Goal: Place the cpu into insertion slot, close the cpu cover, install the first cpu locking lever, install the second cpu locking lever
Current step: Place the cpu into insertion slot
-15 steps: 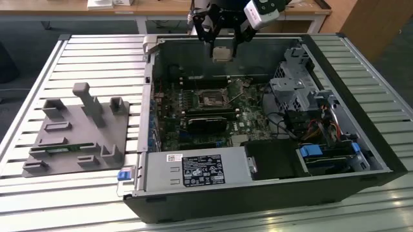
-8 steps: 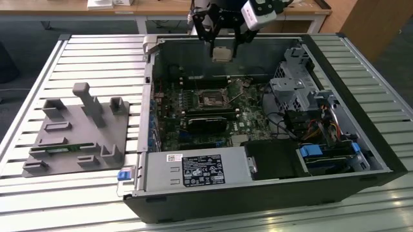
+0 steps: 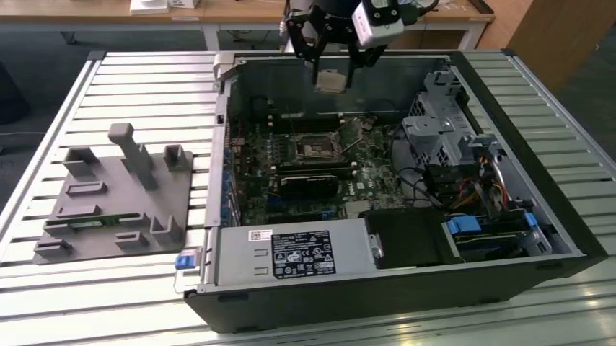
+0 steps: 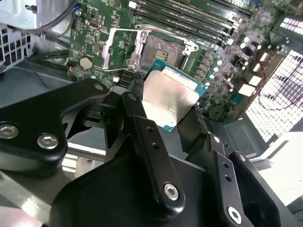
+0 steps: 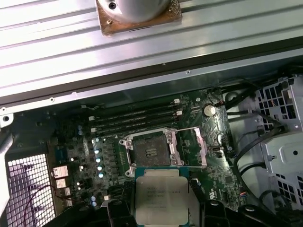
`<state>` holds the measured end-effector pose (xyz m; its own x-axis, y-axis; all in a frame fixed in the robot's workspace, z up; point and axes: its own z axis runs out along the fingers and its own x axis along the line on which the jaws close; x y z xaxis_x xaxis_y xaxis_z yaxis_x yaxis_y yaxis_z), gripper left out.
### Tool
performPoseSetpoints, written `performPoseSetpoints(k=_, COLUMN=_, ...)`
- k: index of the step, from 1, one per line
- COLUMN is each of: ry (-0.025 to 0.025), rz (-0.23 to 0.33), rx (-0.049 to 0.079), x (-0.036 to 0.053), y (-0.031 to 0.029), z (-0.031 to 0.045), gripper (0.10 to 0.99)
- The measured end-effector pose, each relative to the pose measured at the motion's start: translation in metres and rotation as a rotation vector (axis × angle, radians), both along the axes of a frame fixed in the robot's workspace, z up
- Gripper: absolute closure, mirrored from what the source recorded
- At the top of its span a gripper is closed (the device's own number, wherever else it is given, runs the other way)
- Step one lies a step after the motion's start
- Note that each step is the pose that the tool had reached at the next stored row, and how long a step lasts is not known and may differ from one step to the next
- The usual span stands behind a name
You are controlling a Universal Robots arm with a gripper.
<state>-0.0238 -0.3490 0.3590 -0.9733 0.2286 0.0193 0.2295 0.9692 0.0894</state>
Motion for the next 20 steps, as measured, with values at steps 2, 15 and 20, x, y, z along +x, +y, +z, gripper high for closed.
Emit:
performPoseSetpoints(k=2, ry=0.0, rz=-0.012, rx=0.0, x=-0.0025, y=0.0, z=-0.0003, gripper=0.549)
performPoseSetpoints(k=15, ry=0.0, rz=-0.168, rx=0.0, x=-0.0067, y=0.0006, z=-0.0031, gripper=0.549)
performPoseSetpoints(k=20, ry=0.0, rz=-0.249, rx=0.0, x=-0.0067, y=0.0005, z=-0.0048, gripper=0.549)
